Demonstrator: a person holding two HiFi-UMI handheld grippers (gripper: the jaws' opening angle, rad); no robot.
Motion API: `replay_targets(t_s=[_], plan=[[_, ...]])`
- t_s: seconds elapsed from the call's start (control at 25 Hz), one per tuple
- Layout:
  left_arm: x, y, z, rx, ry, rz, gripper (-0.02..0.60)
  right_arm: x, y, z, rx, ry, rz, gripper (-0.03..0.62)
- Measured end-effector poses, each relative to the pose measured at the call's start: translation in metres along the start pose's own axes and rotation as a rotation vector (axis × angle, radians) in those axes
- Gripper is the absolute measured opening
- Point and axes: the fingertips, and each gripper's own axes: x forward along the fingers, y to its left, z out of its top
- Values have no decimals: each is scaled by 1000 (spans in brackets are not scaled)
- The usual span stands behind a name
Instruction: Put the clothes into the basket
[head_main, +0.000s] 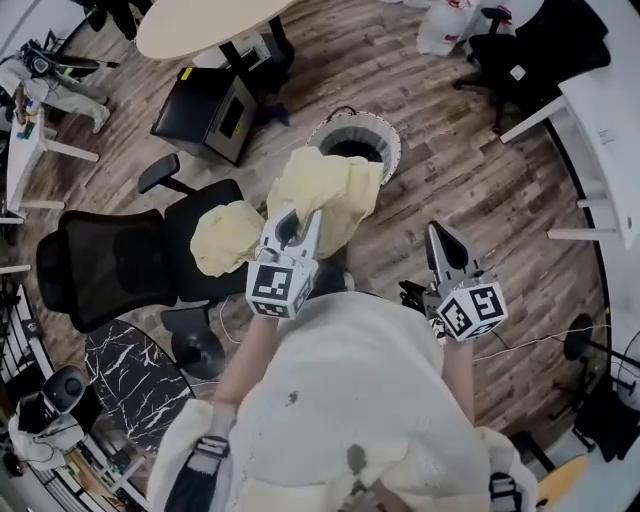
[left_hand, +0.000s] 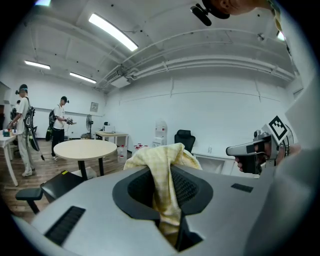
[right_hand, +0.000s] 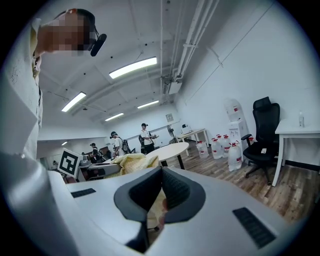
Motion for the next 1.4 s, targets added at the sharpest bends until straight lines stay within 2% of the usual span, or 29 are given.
replay_targets(t_s=[0.36, 0.84, 1.2, 1.4], plan=[[81, 13, 7, 12, 48, -87, 78, 32, -44, 24, 7, -24, -88, 8], [197, 32, 2, 53, 125, -241, 79, 73, -101, 47, 55, -48, -266, 8], [252, 54, -11, 59, 176, -321, 80, 115, -116, 61, 39, -52, -330, 9], [281, 70, -31, 72, 221, -346, 80, 138, -123, 66, 16, -55, -348, 9]])
